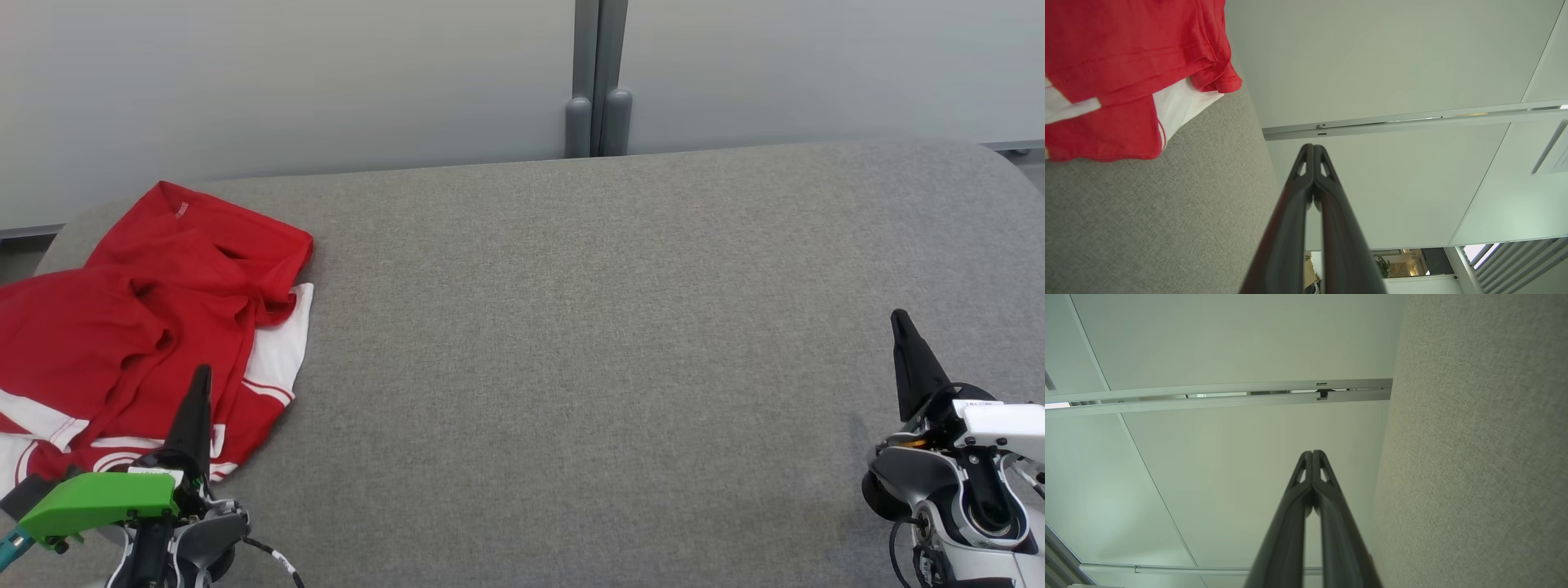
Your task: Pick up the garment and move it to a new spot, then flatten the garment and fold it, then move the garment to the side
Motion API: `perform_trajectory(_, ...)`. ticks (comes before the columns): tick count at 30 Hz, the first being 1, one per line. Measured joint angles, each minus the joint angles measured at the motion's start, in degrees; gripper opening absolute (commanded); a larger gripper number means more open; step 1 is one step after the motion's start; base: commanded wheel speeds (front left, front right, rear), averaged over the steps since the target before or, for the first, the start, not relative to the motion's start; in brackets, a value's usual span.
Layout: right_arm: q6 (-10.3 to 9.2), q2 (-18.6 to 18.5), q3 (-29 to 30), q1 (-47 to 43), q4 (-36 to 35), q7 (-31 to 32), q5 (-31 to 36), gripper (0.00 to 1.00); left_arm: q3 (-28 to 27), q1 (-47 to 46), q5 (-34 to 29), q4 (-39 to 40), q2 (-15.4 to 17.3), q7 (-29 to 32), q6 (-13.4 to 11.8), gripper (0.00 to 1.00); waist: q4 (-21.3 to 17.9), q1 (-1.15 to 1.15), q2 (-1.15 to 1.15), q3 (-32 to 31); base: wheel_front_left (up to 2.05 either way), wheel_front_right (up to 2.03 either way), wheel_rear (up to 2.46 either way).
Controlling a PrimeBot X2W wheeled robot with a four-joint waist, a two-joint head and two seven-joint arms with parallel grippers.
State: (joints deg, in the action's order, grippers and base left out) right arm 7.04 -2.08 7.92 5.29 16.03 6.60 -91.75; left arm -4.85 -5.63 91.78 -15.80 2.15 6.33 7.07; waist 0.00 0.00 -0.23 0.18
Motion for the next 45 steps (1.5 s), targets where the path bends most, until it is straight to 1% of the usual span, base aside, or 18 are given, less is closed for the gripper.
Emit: perform_trajectory(45, 0.00, 0.0, 0.0, 0.0, 0.0, 0.0, 0.0, 0.00, 0.0, 0.0, 0.0, 0.0, 0.0, 0.0, 0.0, 0.00, 0.0, 0.00, 0.00, 0.0, 0.00, 0.00, 0.00)
